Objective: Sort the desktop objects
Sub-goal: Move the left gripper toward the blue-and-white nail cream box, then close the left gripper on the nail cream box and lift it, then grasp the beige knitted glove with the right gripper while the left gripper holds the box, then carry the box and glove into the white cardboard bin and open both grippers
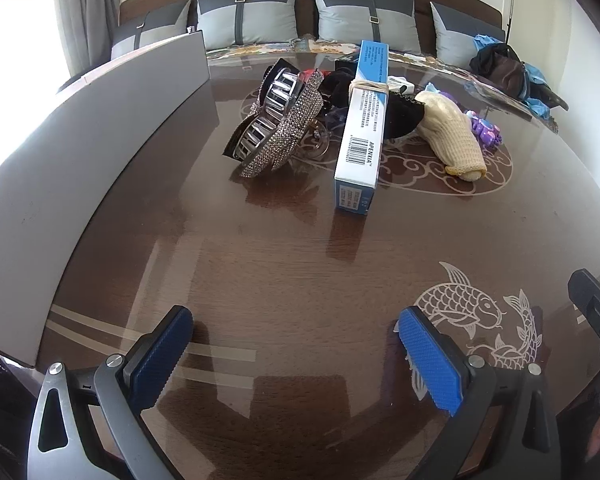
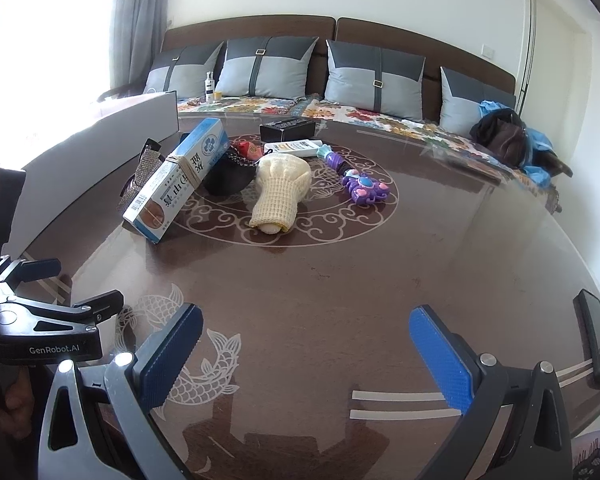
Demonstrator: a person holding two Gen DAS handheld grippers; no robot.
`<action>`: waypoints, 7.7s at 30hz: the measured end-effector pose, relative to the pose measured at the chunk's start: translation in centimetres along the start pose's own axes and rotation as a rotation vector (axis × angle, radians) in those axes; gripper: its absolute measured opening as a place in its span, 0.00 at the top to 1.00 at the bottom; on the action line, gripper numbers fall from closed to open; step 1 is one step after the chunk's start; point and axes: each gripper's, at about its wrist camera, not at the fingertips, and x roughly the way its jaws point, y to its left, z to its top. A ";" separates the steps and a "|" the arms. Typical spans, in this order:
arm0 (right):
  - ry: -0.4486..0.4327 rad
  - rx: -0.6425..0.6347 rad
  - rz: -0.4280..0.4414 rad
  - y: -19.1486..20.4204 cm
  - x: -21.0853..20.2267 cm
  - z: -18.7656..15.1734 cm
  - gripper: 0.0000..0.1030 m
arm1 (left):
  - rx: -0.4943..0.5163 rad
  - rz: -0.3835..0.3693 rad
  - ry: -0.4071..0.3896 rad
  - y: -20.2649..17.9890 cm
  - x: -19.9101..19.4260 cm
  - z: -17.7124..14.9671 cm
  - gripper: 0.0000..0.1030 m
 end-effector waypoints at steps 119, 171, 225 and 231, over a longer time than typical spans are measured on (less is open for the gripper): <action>0.151 0.083 0.034 -0.3 4.4 -2.1 0.00 | -0.006 -0.138 0.069 6.0 -0.5 6.8 0.28; 0.311 0.016 0.106 -0.5 12.5 10.5 0.09 | 0.031 -0.026 0.091 5.4 1.7 3.1 0.57; 0.219 -0.251 0.395 13.2 0.4 16.4 0.58 | -0.243 -0.154 -0.157 20.2 -12.0 8.8 0.60; 0.154 -0.289 0.534 21.9 -0.5 21.2 0.58 | -0.291 -0.032 -0.173 28.1 -12.9 10.3 0.60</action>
